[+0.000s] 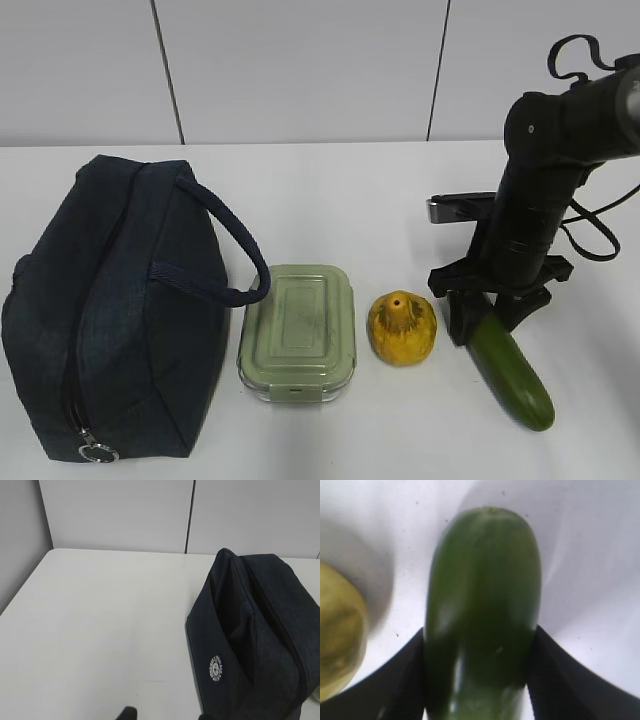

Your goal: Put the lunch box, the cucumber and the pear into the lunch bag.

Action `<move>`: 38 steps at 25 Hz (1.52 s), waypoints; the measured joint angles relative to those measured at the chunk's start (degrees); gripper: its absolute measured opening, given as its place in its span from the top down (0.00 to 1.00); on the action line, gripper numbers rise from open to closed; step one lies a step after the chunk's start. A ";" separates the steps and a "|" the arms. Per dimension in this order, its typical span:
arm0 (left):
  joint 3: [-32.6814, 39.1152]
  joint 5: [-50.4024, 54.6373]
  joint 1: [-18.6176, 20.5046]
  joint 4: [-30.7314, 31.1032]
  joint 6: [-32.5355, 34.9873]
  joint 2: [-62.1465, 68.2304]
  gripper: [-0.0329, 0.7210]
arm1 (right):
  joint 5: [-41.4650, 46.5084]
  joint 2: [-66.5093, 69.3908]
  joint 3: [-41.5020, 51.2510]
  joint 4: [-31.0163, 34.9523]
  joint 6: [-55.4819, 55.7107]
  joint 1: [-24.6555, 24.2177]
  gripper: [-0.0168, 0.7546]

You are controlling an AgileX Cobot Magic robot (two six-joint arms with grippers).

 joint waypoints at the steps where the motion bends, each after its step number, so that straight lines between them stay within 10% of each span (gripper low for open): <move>1: 0.00 0.00 0.00 0.00 0.00 0.00 0.64 | 0.00 0.00 0.00 0.00 0.00 0.00 0.44; 24: 0.00 0.00 0.00 -0.50 0.00 0.00 0.64 | 12.45 0.00 -13.76 -2.64 -2.18 0.00 0.47; 38: -2.07 -14.01 0.00 -16.09 4.45 20.66 0.63 | 13.50 -3.55 -21.39 -2.85 -2.18 0.00 0.47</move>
